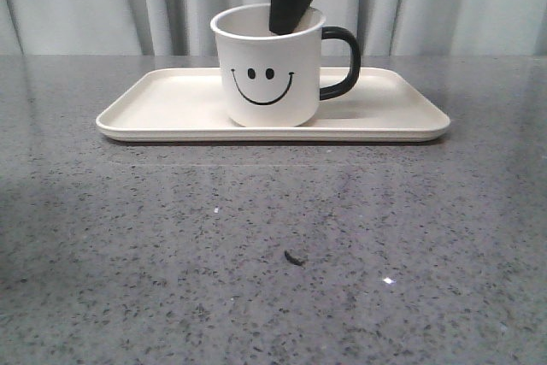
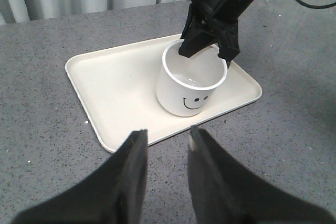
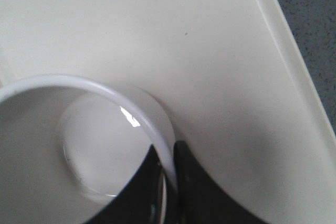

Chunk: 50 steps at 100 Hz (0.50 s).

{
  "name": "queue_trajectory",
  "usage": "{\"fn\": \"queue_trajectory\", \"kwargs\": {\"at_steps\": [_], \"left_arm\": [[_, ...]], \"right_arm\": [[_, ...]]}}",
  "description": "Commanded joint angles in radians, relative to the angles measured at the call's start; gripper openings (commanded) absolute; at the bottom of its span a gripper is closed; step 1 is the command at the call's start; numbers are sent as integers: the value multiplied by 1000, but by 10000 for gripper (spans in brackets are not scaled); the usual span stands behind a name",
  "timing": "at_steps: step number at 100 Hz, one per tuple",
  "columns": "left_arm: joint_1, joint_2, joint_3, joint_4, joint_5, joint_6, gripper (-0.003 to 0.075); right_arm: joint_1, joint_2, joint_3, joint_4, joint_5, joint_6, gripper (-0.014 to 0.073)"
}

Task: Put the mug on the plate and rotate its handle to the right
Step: 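Rotate the mug with the right gripper, swinging the handle away from the left arm, then release the mug rim and lift the right gripper away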

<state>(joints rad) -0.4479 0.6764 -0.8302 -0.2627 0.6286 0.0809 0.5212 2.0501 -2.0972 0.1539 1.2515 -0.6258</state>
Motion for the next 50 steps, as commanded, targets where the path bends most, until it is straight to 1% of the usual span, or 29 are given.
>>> {"fn": "queue_trajectory", "kwargs": {"at_steps": [1,7,12,17,29,36,43,50], "left_arm": [[-7,-1,-24,-12,-71,-2,189],[-7,-1,-24,-12,-71,-2,189],[-7,-1,-24,-12,-71,-2,189],[-7,-1,-24,-12,-71,-2,189],[-7,-1,-24,-12,-71,-2,189],[-7,-1,-24,-12,-71,-2,189],[-7,-1,-24,-12,-71,-2,189],[-7,-1,-24,-12,-71,-2,189]], "right_arm": [[-2,-58,-31,11,21,-16,-67],[-2,-58,-31,11,12,-16,-53],[-2,-58,-31,11,11,-16,-12],[-2,-58,-31,11,10,-16,55],[-2,-59,-31,11,-8,-14,270],[-2,-63,-31,11,-19,-5,353],[-2,-66,-32,11,-22,5,393],[-2,-74,-32,11,-26,11,394]]}}
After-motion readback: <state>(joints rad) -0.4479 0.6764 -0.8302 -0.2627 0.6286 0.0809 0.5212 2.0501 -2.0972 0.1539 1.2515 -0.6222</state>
